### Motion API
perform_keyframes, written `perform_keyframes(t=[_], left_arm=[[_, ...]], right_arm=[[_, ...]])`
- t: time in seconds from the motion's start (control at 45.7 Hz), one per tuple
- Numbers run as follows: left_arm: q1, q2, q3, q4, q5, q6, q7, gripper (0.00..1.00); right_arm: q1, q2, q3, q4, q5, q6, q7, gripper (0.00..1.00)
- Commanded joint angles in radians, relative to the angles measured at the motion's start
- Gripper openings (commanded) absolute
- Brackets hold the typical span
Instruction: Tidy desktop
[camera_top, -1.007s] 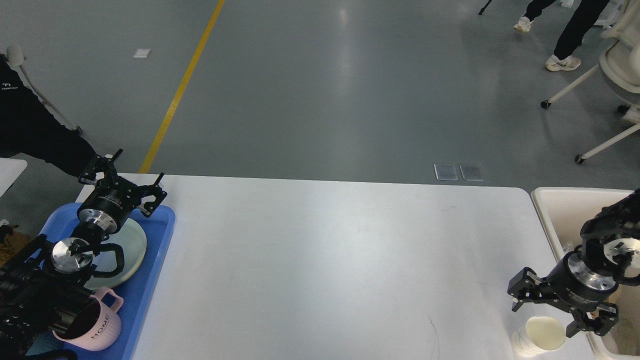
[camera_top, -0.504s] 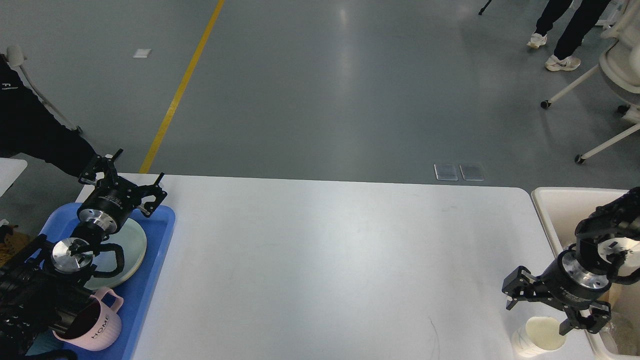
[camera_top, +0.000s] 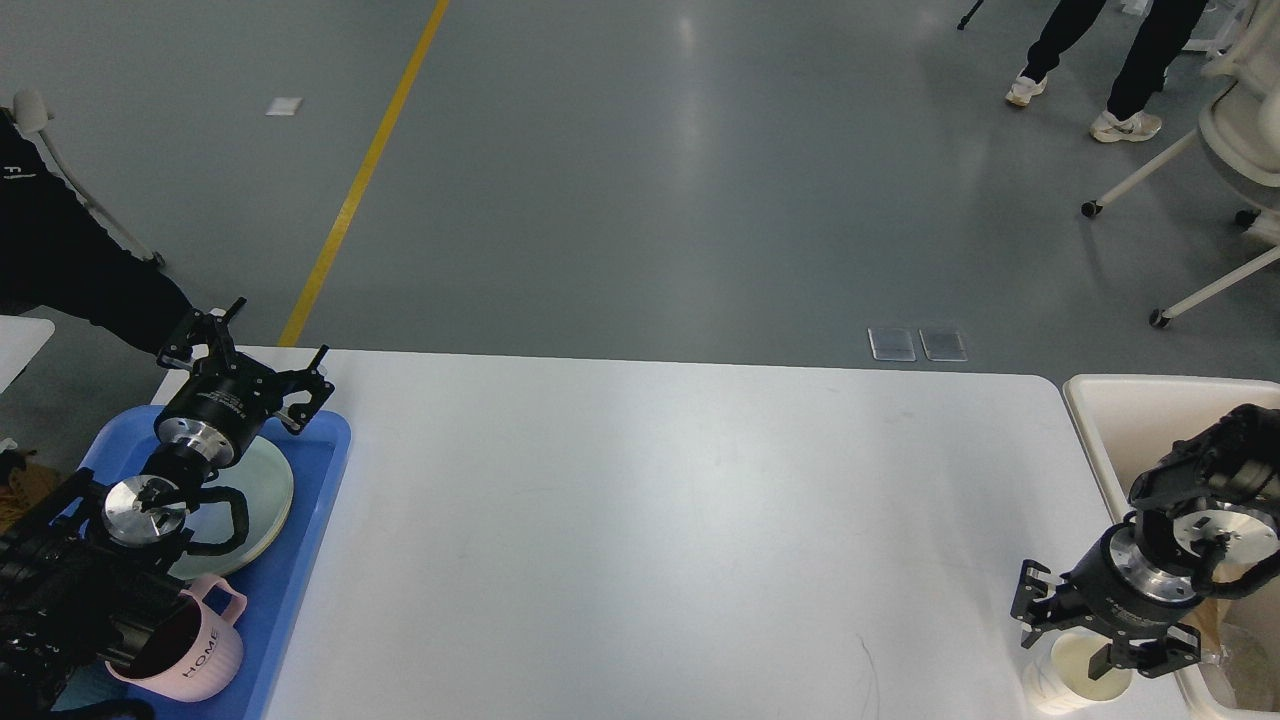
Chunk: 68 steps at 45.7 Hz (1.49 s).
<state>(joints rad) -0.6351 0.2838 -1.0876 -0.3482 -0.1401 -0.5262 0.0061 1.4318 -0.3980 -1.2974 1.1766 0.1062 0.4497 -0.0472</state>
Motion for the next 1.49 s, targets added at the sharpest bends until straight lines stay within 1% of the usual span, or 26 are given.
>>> perform_keyframes(t=[0.0, 0.022, 0.066, 0.088, 0.11, 0.131, 0.197, 0.219, 0.372, 0.548, 0.657, 0.723, 0.81, 0.986, 1.073, 1.139, 1.27, 1.402, 1.467], left_arm=[[0.0, 0.0, 0.0, 0.0, -0.001, 0.0, 0.0, 0.97], [0.0, 0.0, 0.0, 0.0, -0.001, 0.0, 0.0, 0.97], [0.0, 0.0, 0.0, 0.0, 0.0, 0.0, 0.0, 0.97], [0.0, 0.0, 0.0, 0.0, -0.001, 0.0, 0.0, 0.97], [0.0, 0.0, 0.0, 0.0, -0.001, 0.0, 0.0, 0.97], [0.0, 0.0, 0.0, 0.0, -0.001, 0.0, 0.0, 0.97], [0.0, 0.0, 0.0, 0.0, 0.0, 0.0, 0.0, 0.97], [0.0, 0.0, 0.0, 0.0, 0.0, 0.0, 0.0, 0.97], [0.0, 0.0, 0.0, 0.0, -0.001, 0.0, 0.0, 0.97], [0.0, 0.0, 0.0, 0.0, 0.0, 0.0, 0.0, 0.97], [0.0, 0.0, 0.0, 0.0, 0.0, 0.0, 0.0, 0.97], [0.0, 0.0, 0.0, 0.0, -0.001, 0.0, 0.0, 0.97], [0.0, 0.0, 0.0, 0.0, -0.001, 0.0, 0.0, 0.97], [0.0, 0.0, 0.0, 0.0, -0.001, 0.0, 0.0, 0.97], [0.0, 0.0, 0.0, 0.0, 0.0, 0.0, 0.0, 0.97], [0.0, 0.0, 0.0, 0.0, -0.001, 0.0, 0.0, 0.97], [0.0, 0.0, 0.0, 0.0, -0.001, 0.0, 0.0, 0.97], [0.0, 0.0, 0.0, 0.0, -0.001, 0.0, 0.0, 0.97], [0.0, 0.0, 0.0, 0.0, -0.001, 0.0, 0.0, 0.97]], right_arm=[[-0.004, 0.002, 0.003, 0.0, 0.001, -0.014, 0.001, 0.55], [-0.004, 0.002, 0.004, 0.0, 0.001, -0.016, 0.001, 0.55], [-0.004, 0.002, 0.006, 0.0, 0.001, -0.017, 0.0, 0.5], [-0.004, 0.002, 0.009, 0.0, 0.003, -0.017, 0.0, 0.44], [-0.004, 0.002, 0.012, 0.0, 0.003, -0.016, 0.0, 0.35], [-0.004, 0.002, 0.015, 0.0, 0.003, -0.013, 0.0, 0.24], [-0.005, 0.002, 0.015, 0.001, 0.004, -0.011, -0.002, 0.02], [-0.005, 0.004, 0.015, 0.003, 0.004, -0.011, -0.002, 0.0], [-0.022, 0.004, 0.017, 0.006, 0.006, -0.019, -0.002, 0.0], [-0.019, -0.005, 0.015, 0.006, 0.012, -0.066, -0.002, 0.0], [0.016, -0.03, 0.004, 0.018, 0.01, -0.054, -0.002, 0.0], [0.077, -0.058, -0.006, 0.032, 0.009, -0.046, -0.002, 0.0], [0.183, -0.096, -0.02, 0.055, 0.007, 0.001, -0.002, 0.0], [0.461, -0.157, -0.019, 0.055, 0.013, 0.164, 0.0, 0.0], [0.6, -0.179, -0.014, 0.049, 0.013, 0.208, 0.0, 0.0], [0.673, -0.186, -0.011, 0.035, 0.013, 0.227, -0.002, 0.0], [0.756, -0.196, -0.01, -0.055, 0.015, 0.26, 0.0, 0.0], [0.768, -0.217, 0.018, -0.169, 0.018, 0.268, 0.0, 0.0], [0.766, -0.234, 0.024, -0.184, 0.018, 0.257, 0.0, 0.0]])
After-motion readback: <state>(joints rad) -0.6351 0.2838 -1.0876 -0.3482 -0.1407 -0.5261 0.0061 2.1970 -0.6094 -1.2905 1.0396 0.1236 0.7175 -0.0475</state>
